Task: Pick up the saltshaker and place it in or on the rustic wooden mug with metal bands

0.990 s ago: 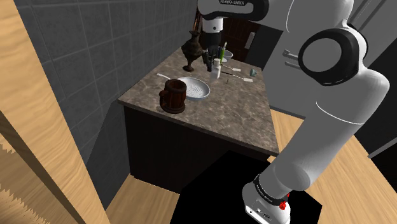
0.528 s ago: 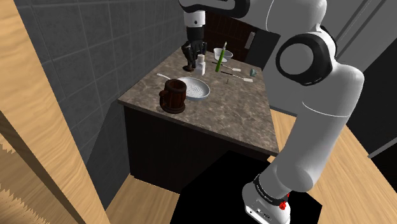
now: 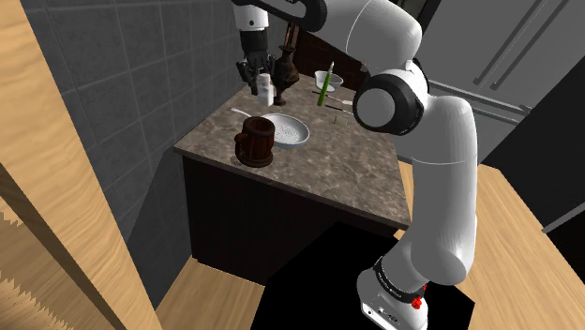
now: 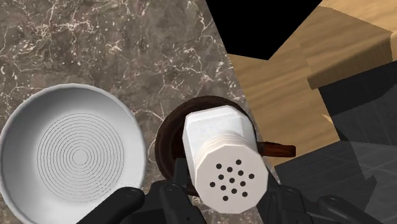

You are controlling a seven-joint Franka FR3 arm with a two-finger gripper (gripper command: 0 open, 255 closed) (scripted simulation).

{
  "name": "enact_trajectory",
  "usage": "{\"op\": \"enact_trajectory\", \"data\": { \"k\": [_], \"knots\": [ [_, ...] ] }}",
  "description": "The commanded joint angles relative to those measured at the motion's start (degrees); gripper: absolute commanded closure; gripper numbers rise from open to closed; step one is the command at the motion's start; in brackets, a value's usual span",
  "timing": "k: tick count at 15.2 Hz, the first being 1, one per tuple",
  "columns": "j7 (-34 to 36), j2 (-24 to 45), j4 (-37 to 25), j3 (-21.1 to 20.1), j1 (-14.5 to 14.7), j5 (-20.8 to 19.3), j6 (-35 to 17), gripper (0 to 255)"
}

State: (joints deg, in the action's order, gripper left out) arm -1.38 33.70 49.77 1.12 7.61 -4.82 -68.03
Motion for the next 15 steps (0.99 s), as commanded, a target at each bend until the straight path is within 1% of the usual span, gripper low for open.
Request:
{"op": "enact_trajectory", "data": {
  "k": [1,4,8,14,15],
  "knots": [
    [0.92,2.30,-2.95,-0.22,0.67,0.18,0.75,255],
    [1.25,0.18,2.99,-0.29,0.64,0.23,-3.06,255],
    [1.59,-1.58,9.03,-0.35,0.59,0.28,-7.32,255],
    [2.03,-3.00,16.05,-0.41,0.53,0.32,-12.90,255],
    [2.03,-3.02,16.07,-0.41,0.53,0.32,-12.91,255]
  ]
}}
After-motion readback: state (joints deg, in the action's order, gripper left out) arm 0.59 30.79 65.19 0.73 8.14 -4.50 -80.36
